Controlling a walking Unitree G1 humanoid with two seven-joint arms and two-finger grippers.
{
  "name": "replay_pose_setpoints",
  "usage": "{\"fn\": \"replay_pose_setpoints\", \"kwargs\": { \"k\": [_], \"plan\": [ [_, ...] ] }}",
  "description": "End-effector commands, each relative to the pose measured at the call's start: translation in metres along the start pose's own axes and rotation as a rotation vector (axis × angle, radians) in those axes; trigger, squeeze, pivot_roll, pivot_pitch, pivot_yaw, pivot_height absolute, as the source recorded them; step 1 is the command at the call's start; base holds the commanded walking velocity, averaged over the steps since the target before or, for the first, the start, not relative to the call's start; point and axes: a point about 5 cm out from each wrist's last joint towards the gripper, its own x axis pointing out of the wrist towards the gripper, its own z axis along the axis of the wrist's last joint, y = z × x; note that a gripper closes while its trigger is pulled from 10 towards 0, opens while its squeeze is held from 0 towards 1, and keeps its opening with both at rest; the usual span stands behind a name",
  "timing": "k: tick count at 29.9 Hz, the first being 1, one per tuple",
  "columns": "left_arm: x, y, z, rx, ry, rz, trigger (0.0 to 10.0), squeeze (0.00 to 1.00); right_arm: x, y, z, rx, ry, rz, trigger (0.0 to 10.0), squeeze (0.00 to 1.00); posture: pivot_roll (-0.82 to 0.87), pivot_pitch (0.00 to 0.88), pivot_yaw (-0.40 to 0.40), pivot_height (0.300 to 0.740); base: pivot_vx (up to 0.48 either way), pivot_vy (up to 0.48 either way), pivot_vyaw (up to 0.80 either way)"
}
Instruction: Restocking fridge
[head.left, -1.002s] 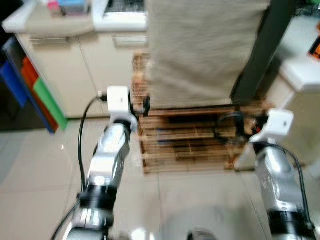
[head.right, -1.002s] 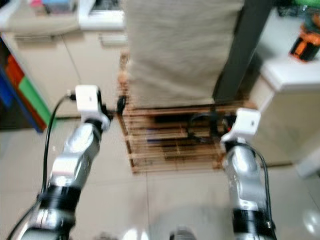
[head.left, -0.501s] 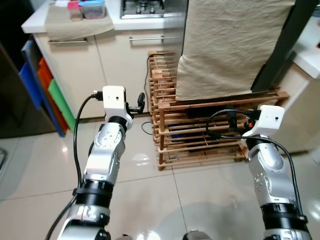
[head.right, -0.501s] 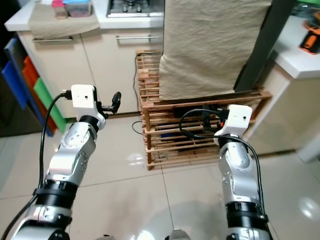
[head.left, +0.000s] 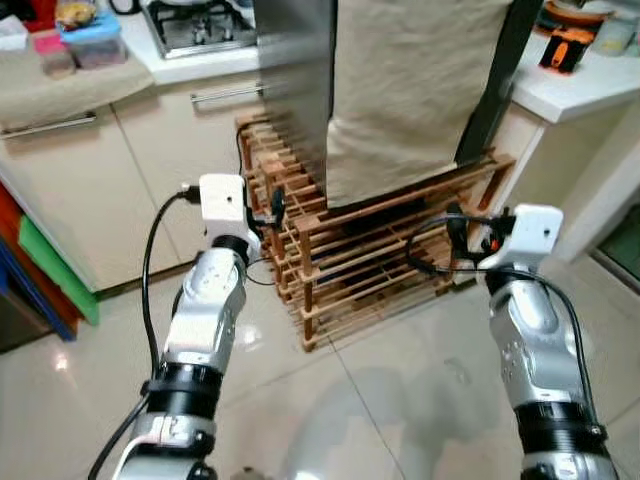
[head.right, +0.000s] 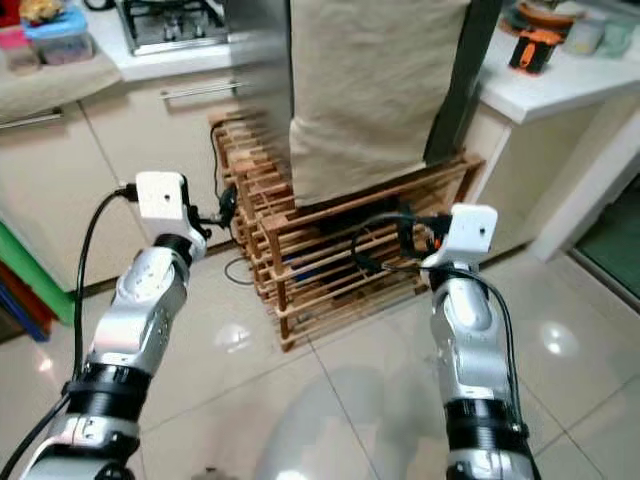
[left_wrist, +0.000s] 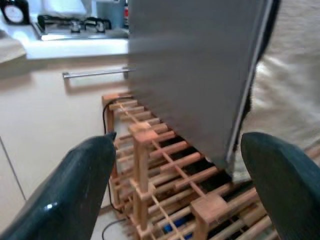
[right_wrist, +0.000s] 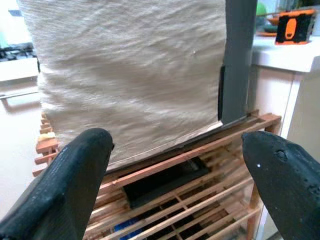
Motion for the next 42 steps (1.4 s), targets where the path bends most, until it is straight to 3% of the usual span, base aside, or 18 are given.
{"fn": "replay_pose_setpoints", "kwargs": {
  "k": [1,6,11,13,19,21,22,26,30,36,42],
  "plan": [
    [0.004,-0.015,0.008,-0.015,-0.036,-0.037,10.0,0.0,0.002,-0.012,0.007,-0.031,-0.02,-0.031,10.0,0.0,-0.17,0.015,0.014,0.74,0.48,0.0,-0.78],
    [0.004,-0.013,0.0,-0.002,0.0,-0.007,10.0,0.0,0.003,-0.012,0.008,-0.036,-0.016,-0.03,10.0,0.0,-0.17,0.022,0.016,0.74,0.48,0.0,-0.78],
    [-0.002,-0.007,-0.006,-0.15,0.019,0.057,10.0,0.0,0.001,-0.01,0.004,-0.031,-0.008,-0.024,10.0,0.0,-0.16,0.026,0.013,0.74,0.404,0.15,-0.74],
    [-0.002,-0.005,-0.003,-0.159,-0.001,0.06,10.0,0.0,0.002,-0.009,0.004,-0.03,-0.007,-0.023,10.0,0.0,-0.16,0.025,0.012,0.74,0.0,0.48,-0.74],
    [-0.003,-0.007,0.005,-0.147,-0.052,0.026,10.0,0.0,0.002,-0.009,0.004,-0.027,-0.009,-0.017,10.0,0.0,-0.16,0.028,0.009,0.74,0.0,0.48,-0.74],
    [-0.007,-0.014,0.009,-0.146,-0.092,-0.036,10.0,0.0,0.002,-0.007,0.006,-0.027,-0.022,-0.003,10.0,0.0,-0.16,0.03,0.009,0.74,0.0,0.48,0.0],
    [-0.014,-0.024,0.009,-0.152,-0.106,-0.131,10.0,0.0,0.001,-0.005,0.006,-0.028,-0.024,0.007,10.0,0.0,-0.16,0.032,0.009,0.74,0.0,0.48,0.0],
    [-0.022,-0.028,0.0,-0.14,-0.061,-0.168,10.0,0.0,-0.001,-0.005,0.005,-0.031,-0.019,0.012,10.0,0.0,-0.16,0.036,0.01,0.74,0.0,0.12,0.0],
    [-0.026,-0.022,-0.011,-0.122,-0.001,-0.135,10.0,0.0,-0.003,-0.005,0.003,-0.033,-0.012,0.018,10.0,0.0,-0.16,0.039,0.011,0.74,0.0,0.0,0.0],
    [-0.02,-0.016,-0.003,-0.156,-0.011,-0.099,10.0,0.0,-0.004,-0.005,0.004,-0.032,-0.012,0.017,10.0,0.0,-0.16,0.044,0.009,0.74,0.0,0.0,0.0],
    [-0.005,-0.014,0.023,-0.174,-0.079,-0.099,10.0,0.0,-0.004,-0.005,0.004,-0.038,-0.006,0.01,10.0,0.0,-0.16,0.028,0.011,0.74,0.0,0.0,-0.26]
  ]
}}
